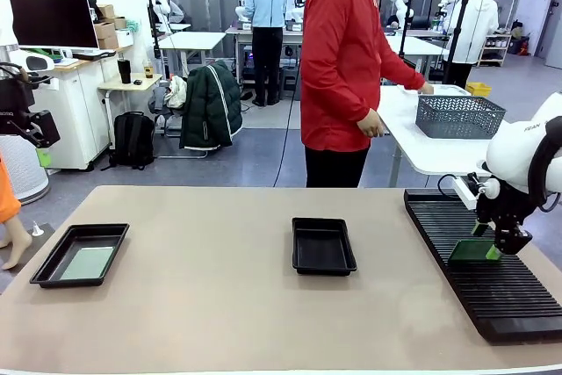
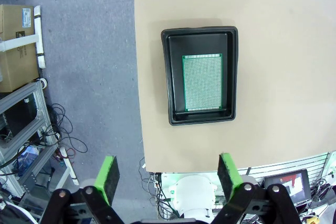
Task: Inspect and transfer BCBs to ESD trays.
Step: Pick up the Blank PCB from the PCB Rack and place it in the right ESD tray.
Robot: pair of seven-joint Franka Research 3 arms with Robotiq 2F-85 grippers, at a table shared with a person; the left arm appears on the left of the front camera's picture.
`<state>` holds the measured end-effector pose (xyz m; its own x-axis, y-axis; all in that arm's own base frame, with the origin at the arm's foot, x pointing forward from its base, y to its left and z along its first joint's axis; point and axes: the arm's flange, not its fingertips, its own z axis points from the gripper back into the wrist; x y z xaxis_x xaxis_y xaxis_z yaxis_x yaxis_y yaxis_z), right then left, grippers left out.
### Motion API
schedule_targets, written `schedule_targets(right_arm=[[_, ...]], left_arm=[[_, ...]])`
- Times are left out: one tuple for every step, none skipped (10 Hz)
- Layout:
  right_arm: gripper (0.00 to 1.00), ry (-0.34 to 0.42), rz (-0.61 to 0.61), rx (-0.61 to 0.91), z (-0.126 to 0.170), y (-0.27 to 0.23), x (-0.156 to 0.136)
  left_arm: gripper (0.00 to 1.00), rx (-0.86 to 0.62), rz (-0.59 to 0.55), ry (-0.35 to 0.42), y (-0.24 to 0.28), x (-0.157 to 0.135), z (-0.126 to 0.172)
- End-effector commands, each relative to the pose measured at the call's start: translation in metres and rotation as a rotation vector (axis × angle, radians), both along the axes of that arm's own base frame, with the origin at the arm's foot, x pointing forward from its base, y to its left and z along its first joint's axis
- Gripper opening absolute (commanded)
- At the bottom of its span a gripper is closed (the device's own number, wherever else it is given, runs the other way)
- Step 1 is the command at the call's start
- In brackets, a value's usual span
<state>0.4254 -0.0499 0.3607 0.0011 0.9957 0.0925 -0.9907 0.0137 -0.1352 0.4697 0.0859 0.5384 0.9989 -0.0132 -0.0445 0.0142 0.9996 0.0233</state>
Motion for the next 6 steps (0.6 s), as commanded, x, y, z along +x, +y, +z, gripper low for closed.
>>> schedule_targets(right_arm=[[0.58, -0.02, -0.02, 0.012, -0.0091, -0.0016, -0.0021], [0.49, -0.02, -0.025, 0.014, -0.0095, -0.0034, -0.003], [0.48, -0.026, -0.025, 0.019, -0.0077, -0.004, -0.0044], [0.38, -0.028, -0.024, 0.02, -0.0068, -0.0032, -0.005], [0.37, -0.043, -0.028, 0.019, -0.0057, -0.0018, -0.0055], [0.27, -0.042, -0.023, 0.022, -0.0056, -0.0013, -0.0054]], left_arm=[[1.0, 0.0, 0.001, -0.003, 0.0006, 0.0, -0.0003], [1.0, 0.0, 0.001, -0.003, 0.0006, 0.0, -0.0003], [1.0, 0.0, 0.001, -0.003, 0.0006, 0.0, -0.0003], [1.0, 0.0, 0.001, -0.003, 0.0006, 0.0, -0.0003], [1.0, 0.0, 0.001, -0.003, 0.0006, 0.0, -0.0003], [1.0, 0.0, 0.001, -0.003, 0.0006, 0.0, -0.0003]])
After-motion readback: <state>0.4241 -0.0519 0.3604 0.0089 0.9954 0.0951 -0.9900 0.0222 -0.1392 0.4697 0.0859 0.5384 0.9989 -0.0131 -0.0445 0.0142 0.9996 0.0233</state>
